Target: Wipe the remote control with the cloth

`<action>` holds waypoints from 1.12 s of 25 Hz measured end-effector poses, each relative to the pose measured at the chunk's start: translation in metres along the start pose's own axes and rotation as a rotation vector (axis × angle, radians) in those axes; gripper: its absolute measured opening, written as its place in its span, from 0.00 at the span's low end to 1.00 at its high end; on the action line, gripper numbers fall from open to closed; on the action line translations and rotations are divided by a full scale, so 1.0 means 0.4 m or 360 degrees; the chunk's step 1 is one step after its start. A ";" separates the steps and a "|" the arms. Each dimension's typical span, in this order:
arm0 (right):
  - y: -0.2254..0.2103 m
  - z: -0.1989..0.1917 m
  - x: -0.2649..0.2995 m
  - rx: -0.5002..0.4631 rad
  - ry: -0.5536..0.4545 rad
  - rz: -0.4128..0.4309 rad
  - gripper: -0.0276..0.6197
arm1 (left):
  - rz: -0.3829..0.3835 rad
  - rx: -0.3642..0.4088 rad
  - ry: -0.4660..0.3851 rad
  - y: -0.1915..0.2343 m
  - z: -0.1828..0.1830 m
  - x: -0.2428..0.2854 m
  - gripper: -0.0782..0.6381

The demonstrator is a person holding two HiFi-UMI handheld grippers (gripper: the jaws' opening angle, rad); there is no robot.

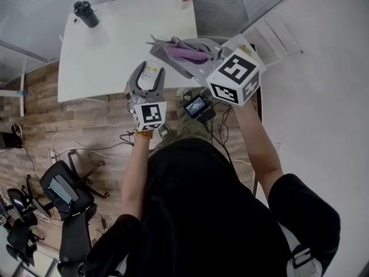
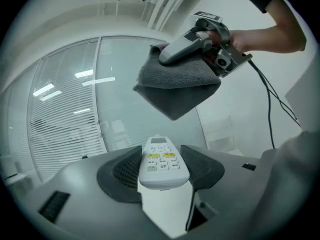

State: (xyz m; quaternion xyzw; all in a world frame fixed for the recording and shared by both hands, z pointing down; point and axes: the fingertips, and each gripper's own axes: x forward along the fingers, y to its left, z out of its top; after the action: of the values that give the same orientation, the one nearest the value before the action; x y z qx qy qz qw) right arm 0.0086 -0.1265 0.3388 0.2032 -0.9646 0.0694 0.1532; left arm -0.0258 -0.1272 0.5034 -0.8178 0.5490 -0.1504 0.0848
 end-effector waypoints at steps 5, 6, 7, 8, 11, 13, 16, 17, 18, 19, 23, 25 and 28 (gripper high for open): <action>-0.125 -0.091 -0.021 0.0129 -0.0206 -0.0406 0.15 | 0.0011 -0.0132 0.0159 -0.028 -0.157 0.083 0.46; -0.143 -0.110 -0.025 0.0144 -0.0258 -0.0460 0.15 | 0.0014 -0.0157 0.0201 -0.033 -0.192 0.096 0.46; -0.157 -0.128 -0.028 0.0137 -0.0300 -0.0506 0.15 | 0.0014 -0.0188 0.0239 -0.040 -0.225 0.105 0.46; -0.166 -0.145 -0.030 0.0113 -0.0329 -0.0540 0.15 | 0.0011 -0.0220 0.0275 -0.047 -0.258 0.114 0.46; -0.174 -0.183 -0.028 0.0045 -0.0344 -0.0562 0.15 | 0.0000 -0.0291 0.0389 -0.062 -0.341 0.140 0.46; -0.183 -0.200 -0.032 0.0059 -0.0334 -0.0547 0.15 | 0.0002 -0.0320 0.0430 -0.063 -0.370 0.164 0.46; -0.216 -0.225 -0.040 0.0096 -0.0315 -0.0556 0.15 | -0.0001 -0.0328 0.0423 -0.060 -0.377 0.215 0.46; -0.229 -0.231 -0.041 0.0106 -0.0308 -0.0563 0.15 | -0.0004 -0.0321 0.0424 -0.058 -0.375 0.232 0.46; -0.240 -0.238 -0.042 0.0116 -0.0300 -0.0570 0.15 | -0.0006 -0.0317 0.0429 -0.057 -0.376 0.247 0.46; -0.250 -0.245 -0.044 0.0124 -0.0292 -0.0575 0.15 | -0.0008 -0.0319 0.0437 -0.059 -0.382 0.260 0.46; -0.278 -0.275 -0.051 0.0134 -0.0271 -0.0594 0.15 | -0.0029 -0.0354 0.0519 -0.081 -0.427 0.299 0.46; -0.284 -0.285 -0.052 0.0135 -0.0264 -0.0598 0.15 | -0.0048 -0.0373 0.0557 -0.092 -0.453 0.312 0.46; -0.276 -0.284 -0.057 0.0149 -0.0258 -0.0597 0.15 | -0.0065 -0.0394 0.0594 -0.103 -0.476 0.317 0.46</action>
State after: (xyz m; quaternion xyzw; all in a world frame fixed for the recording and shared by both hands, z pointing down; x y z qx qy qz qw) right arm 0.1044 -0.1959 0.4465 0.3911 -0.9147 0.0677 0.0758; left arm -0.0097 -0.2233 0.7142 -0.7909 0.5528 -0.2322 -0.1225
